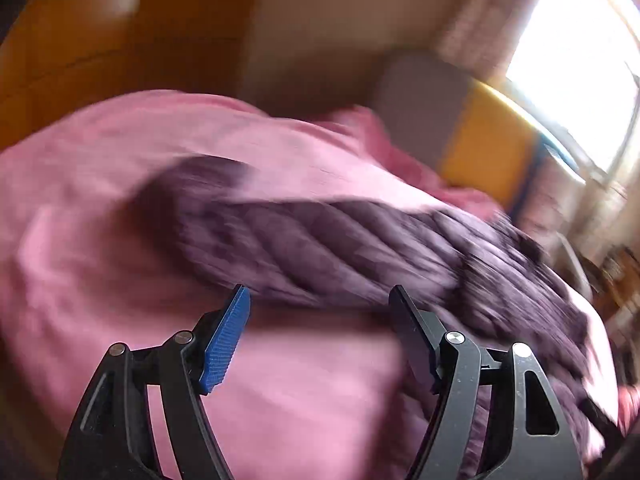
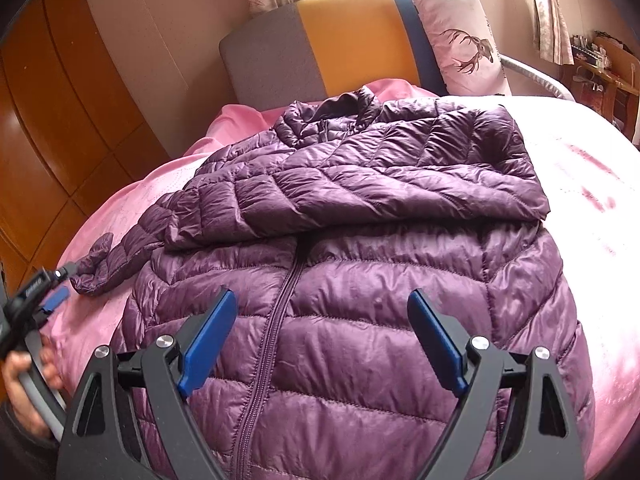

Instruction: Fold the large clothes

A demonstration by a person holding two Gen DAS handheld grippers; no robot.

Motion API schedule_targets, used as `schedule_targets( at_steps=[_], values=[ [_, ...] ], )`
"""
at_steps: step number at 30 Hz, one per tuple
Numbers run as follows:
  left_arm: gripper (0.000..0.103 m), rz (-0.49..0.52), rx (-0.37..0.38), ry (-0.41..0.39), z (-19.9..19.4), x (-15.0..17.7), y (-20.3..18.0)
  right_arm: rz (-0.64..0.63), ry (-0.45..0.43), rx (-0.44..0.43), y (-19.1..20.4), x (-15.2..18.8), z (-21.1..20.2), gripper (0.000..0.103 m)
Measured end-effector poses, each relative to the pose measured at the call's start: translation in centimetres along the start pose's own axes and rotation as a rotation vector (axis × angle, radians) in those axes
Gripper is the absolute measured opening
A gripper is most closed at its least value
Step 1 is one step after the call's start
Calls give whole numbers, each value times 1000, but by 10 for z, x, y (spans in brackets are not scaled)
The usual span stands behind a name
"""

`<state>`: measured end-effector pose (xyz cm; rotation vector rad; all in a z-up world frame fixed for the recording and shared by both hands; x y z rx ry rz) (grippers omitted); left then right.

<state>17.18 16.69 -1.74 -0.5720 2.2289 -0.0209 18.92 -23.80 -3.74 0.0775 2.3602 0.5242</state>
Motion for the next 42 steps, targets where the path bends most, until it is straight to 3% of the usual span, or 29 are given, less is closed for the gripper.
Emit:
schedule_targets(
  at_steps=[2, 5, 11, 12, 13, 15, 17, 18, 21, 24, 27, 31, 34, 38, 42],
  values=[
    [83, -72, -57, 2, 5, -24, 33, -4, 6, 0, 3, 2, 2, 88],
    [86, -64, -122, 42, 20, -45, 51, -9, 16, 2, 6, 5, 6, 88],
    [86, 225, -305, 190, 83, -55, 31, -15, 15, 8, 10, 4, 6, 88],
    [82, 269, -344, 208, 93, -54, 28, -14, 13, 8, 10, 4, 5, 88],
    [56, 288, -361, 226, 101, -52, 30, -13, 9, 8, 10, 3, 4, 88],
    [27, 219, -353, 264, 112, -51, 44, -14, 5, 9, 10, 2, 2, 88],
    [19, 30, -210, 205, 103, -58, 58, -22, -1, 14, 10, 2, -1, 88],
    [17, -28, -140, 154, 93, -63, 61, -27, -2, 19, 9, 1, -1, 88],
    [17, -133, 173, -17, 51, -73, 48, -26, 4, 12, 9, 1, -1, 88],
    [17, -100, 389, -96, 16, -75, 15, -8, 12, -6, 9, 0, 1, 88],
    [17, 9, 559, -131, -16, -66, -38, 10, 15, -46, 13, 0, 0, 88],
    [17, 178, 661, -105, -30, -31, -107, 113, 20, -202, 13, -3, -4, 88],
    [17, 279, 698, -52, -28, 3, -143, 204, 25, -352, 10, -9, -6, 89],
    [17, 342, 711, 10, -24, 36, -165, 346, 48, -551, 8, -16, 1, 94],
    [17, 341, 718, 45, -20, 48, -162, 469, 86, -671, 11, -20, 24, 95]
  ],
)
Point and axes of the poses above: each gripper's, at about its wrist camera, not at the fingertips, and z roughly the way its jaws point, y to its left, x to its underside, the point moved 5 cm from there along z, roughly the way its jaws point, and after that the axes turned 5 degrees about -x, right-handed, at the moved point
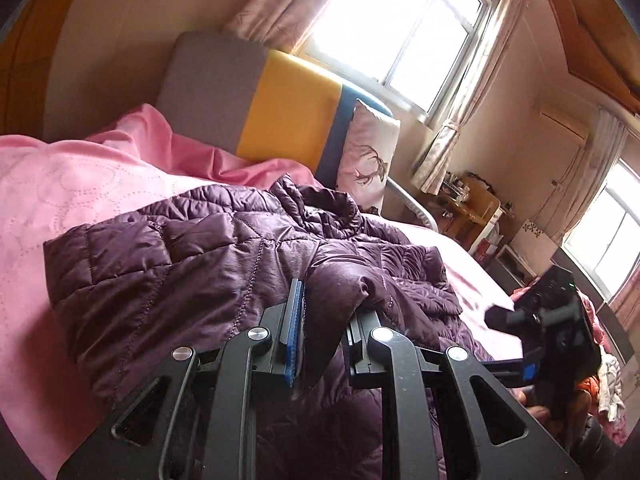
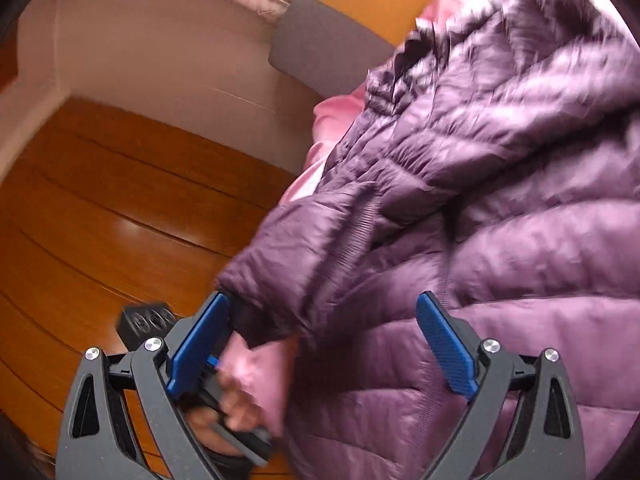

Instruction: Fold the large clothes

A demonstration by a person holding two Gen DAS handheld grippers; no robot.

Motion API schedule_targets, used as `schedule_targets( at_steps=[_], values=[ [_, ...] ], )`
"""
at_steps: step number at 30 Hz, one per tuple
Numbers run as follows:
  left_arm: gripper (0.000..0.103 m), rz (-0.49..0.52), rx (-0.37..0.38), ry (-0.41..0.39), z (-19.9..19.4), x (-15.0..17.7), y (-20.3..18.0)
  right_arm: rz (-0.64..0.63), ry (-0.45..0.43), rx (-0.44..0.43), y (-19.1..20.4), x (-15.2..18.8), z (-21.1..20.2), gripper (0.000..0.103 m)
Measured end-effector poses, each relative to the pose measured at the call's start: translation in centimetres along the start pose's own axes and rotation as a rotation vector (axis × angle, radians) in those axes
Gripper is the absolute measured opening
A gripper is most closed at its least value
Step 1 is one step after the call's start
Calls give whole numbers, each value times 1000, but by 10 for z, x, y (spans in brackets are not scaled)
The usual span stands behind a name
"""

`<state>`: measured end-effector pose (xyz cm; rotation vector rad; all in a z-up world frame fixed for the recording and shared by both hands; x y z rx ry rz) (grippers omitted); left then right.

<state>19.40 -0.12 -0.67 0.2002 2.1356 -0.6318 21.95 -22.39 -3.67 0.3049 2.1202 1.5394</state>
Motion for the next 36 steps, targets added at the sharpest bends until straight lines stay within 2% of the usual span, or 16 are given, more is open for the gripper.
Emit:
schedule_targets(
  at_steps=[3, 5, 6, 7, 8, 9, 10, 12, 13, 15, 17, 19, 23, 28, 36],
  values=[
    [17, 5, 7, 4, 0, 0, -3, 68, 25, -58, -1, -5, 25, 95],
    [17, 8, 11, 3, -1, -2, -3, 54, 46, -38, 6, -9, 45, 76],
    [17, 14, 8, 2, -2, -2, -4, 26, 53, -31, 14, -11, 51, 51],
    [19, 25, -20, 7, -2, -2, -4, -5, 55, -13, 23, -14, 57, 41],
    [24, 34, -52, 13, -1, -3, -5, -51, 52, 21, 34, -16, 62, 35],
    [43, 38, -84, 13, -2, -2, -3, -112, 49, 55, 48, -20, 65, 24],
    [68, 21, -138, -1, -7, -2, 5, -166, 43, 79, 61, -25, 66, 20],
    [91, -51, -219, -39, -19, 2, 21, -262, 23, 112, 90, -38, 64, 15],
    [91, -102, -228, -52, -25, 5, 29, -310, 8, 130, 106, -46, 61, 13],
    [91, -176, -240, -24, -30, 15, 41, -410, -24, 183, 137, -61, 57, 12],
    [91, -192, -292, -14, -32, 24, 50, -492, -64, 210, 165, -74, 50, 11],
    [91, -204, -307, 10, -31, 31, 55, -548, -106, 219, 187, -86, 41, 11],
    [91, -224, -359, 62, -20, 38, 64, -610, -209, 253, 208, -112, 12, 11],
    [91, -215, -389, 115, -8, 44, 64, -584, -312, 338, 182, -130, -30, 11],
    [90, -158, -415, 201, 16, 56, 55, -410, -332, 579, 68, -139, -86, 11]
  ],
)
Point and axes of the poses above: each gripper's, at about its wrist camera, not at the fingertips, and z roughly the way its jaws point, y to its left, x to its underside, the point moved 5 cm from there along z, roughly the way its jaws point, and after that the axes turned 5 degrees about -x, right-handed, at the moved point
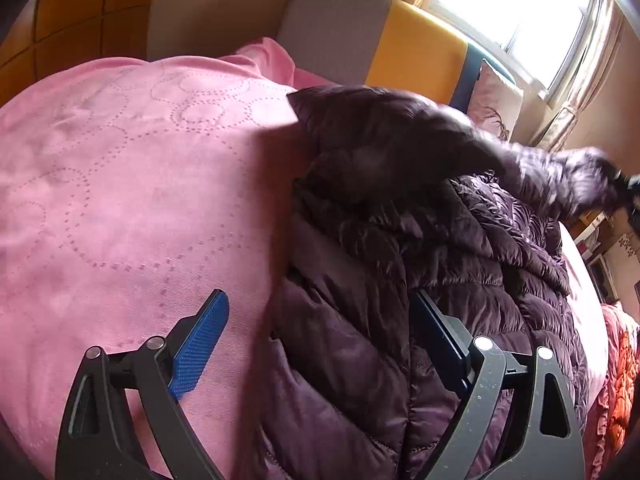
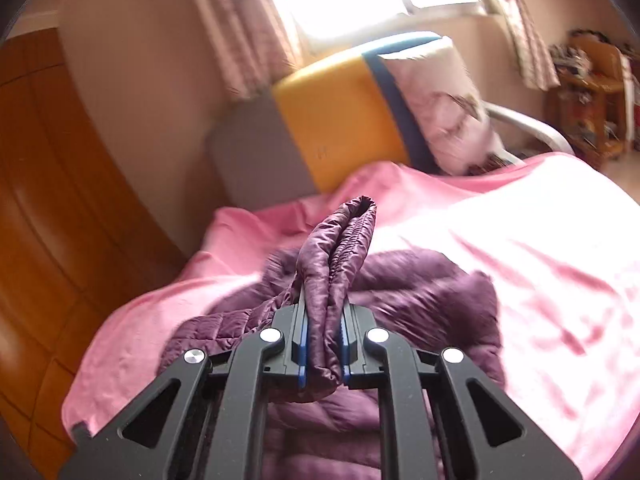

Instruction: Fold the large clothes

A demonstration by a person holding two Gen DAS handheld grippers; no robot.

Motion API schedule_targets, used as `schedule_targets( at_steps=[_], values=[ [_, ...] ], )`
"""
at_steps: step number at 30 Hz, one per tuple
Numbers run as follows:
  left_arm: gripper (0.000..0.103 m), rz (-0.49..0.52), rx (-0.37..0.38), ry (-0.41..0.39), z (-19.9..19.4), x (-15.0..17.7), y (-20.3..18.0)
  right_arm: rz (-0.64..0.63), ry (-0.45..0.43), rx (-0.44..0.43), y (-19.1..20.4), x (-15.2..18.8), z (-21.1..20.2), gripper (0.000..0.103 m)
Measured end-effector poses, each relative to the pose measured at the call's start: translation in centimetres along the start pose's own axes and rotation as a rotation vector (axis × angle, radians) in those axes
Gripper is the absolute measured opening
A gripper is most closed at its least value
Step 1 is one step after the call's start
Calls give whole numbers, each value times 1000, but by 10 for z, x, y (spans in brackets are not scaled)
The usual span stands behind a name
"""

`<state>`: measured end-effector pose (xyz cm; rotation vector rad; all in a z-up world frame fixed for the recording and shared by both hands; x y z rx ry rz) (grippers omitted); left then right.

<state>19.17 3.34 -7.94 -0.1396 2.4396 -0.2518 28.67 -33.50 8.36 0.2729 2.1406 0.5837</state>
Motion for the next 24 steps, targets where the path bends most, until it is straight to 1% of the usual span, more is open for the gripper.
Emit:
schedule_targets(
  at_steps=[2, 3, 4, 5, 6, 7, 9, 10, 13, 15, 17, 19, 20, 21, 22, 23, 24],
  values=[
    [88, 9, 7, -2, -2, -3, -2, 27, 37, 64, -26, 16, 10, 11],
    [82, 17, 15, -3, -3, -5, -3, 40, 54, 95, -39, 21, 12, 11],
    [79, 29, 25, -1, -4, -8, -5, 52, 68, 123, -50, 27, 16, 11],
    [79, 35, 30, -4, -6, -11, -6, 63, 80, 140, -62, 32, 20, 11],
    [77, 41, 37, -13, -8, -14, -8, 75, 92, 157, -73, 37, 24, 11],
    [71, 56, 52, -29, -11, -19, -11, 80, 104, 173, -81, 41, 25, 11],
    [71, 76, 74, -45, -13, -26, -18, 78, 124, 211, -92, 49, 32, 11],
    [69, 82, 85, -55, -14, -31, -22, 84, 133, 220, -99, 53, 36, 11],
    [68, 139, 115, -99, -13, -46, -43, 84, 143, 228, -108, 59, 41, 11],
    [68, 188, 132, -149, -8, -59, -61, 71, 164, 242, -112, 67, 50, 11],
    [68, 211, 150, -157, 3, -71, -74, 40, 186, 256, -114, 74, 56, 11],
    [68, 241, 91, -112, 28, -79, -80, 35, 192, 254, -119, 75, 58, 12],
    [68, 242, 36, -51, 50, -80, -77, 45, 193, 248, -121, 75, 58, 13],
    [68, 230, 9, 8, 67, -78, -71, 52, 192, 238, -121, 74, 54, 19],
    [68, 217, -10, 35, 76, -75, -66, 48, 187, 231, -119, 72, 49, 33],
    [68, 199, -21, 42, 80, -71, -60, 32, 179, 235, -116, 69, 45, 42],
    [68, 188, -17, 38, 78, -70, -57, 6, 161, 249, -112, 65, 37, 57]
  ],
)
Point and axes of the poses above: each gripper's, at about its wrist camera, not at the fingertips, and z roughly the way its jaws point, y to its left, x to its underside, the point moved 5 cm from there along z, roughly the way its jaws point, and after that the axes turned 5 degrees about -x, right-handed, at the moved point
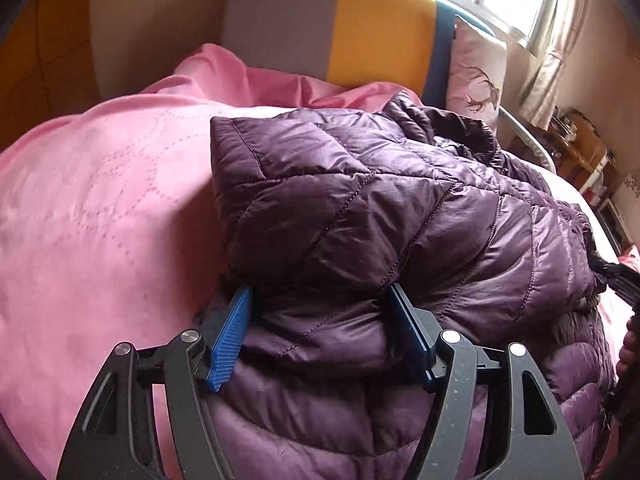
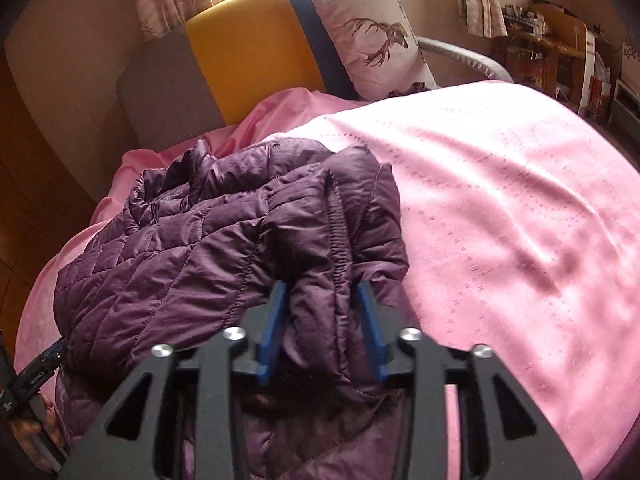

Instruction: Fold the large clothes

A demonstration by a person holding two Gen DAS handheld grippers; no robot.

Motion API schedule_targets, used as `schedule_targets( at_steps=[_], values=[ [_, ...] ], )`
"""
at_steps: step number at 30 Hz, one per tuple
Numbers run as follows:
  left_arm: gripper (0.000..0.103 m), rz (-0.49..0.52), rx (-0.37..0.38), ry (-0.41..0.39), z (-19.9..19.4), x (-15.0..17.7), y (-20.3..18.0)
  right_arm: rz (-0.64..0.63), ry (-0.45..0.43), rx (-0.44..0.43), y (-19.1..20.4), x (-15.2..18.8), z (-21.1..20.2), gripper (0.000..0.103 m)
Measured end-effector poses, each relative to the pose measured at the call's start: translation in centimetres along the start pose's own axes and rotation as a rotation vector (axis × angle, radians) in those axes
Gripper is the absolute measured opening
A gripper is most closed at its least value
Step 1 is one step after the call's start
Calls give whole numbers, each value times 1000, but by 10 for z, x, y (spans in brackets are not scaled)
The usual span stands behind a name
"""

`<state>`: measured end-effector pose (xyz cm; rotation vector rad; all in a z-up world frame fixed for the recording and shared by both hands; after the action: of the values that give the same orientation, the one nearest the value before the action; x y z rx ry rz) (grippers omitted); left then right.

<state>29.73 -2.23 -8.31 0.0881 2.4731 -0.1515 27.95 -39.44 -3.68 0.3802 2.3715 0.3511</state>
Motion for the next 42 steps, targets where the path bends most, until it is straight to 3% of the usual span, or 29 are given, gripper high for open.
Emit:
schedule_targets(
  at_steps=[2, 6, 11, 15, 18, 21, 26, 32, 39, 40, 42],
  values=[
    [68, -38, 43, -16, -11, 1, 4, -48, -53, 5, 11, -6, -18, 58],
    [68, -76, 74, -80, -36, -9, 11, -113, -95, -63, 45, -14, -35, 58],
    [68, -53, 113, -158, -48, -41, -3, -163, -59, -42, 76, -15, -5, 69],
    [68, -10, 137, -149, -29, -63, -22, -145, -16, 10, 73, -13, 24, 74],
    [68, 4, 85, -94, 5, -71, -23, -140, 3, 67, 62, -12, 43, 78],
    [68, -29, 76, -29, 40, -55, -11, -163, 21, 82, 59, -7, 60, 83],
    [68, -15, 67, -50, 48, -48, -7, -218, 76, 114, 62, -3, 89, 84],
    [68, 4, 37, -57, 63, -51, -7, -272, 72, 154, 65, -1, 112, 85],
    [68, 35, -30, -72, 49, -52, -12, -264, 62, 145, 62, -1, 111, 86],
    [68, 34, -70, -103, 34, -51, -14, -259, 60, 139, 61, -1, 111, 86],
    [73, 2, -38, -152, 8, -47, -16, -252, 59, 131, 61, -1, 110, 86]
  ],
)
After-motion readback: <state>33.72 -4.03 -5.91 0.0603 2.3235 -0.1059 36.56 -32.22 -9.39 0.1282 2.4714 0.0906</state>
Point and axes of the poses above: each gripper's, at about its wrist camera, not at the fingertips, and z roughly the way its jaws point, y to its left, x to its underside, the point moved 5 cm from there along z, roughly the way its jaws point, and after that the axes turned 5 degrees about -x, right-handed, at the moved point
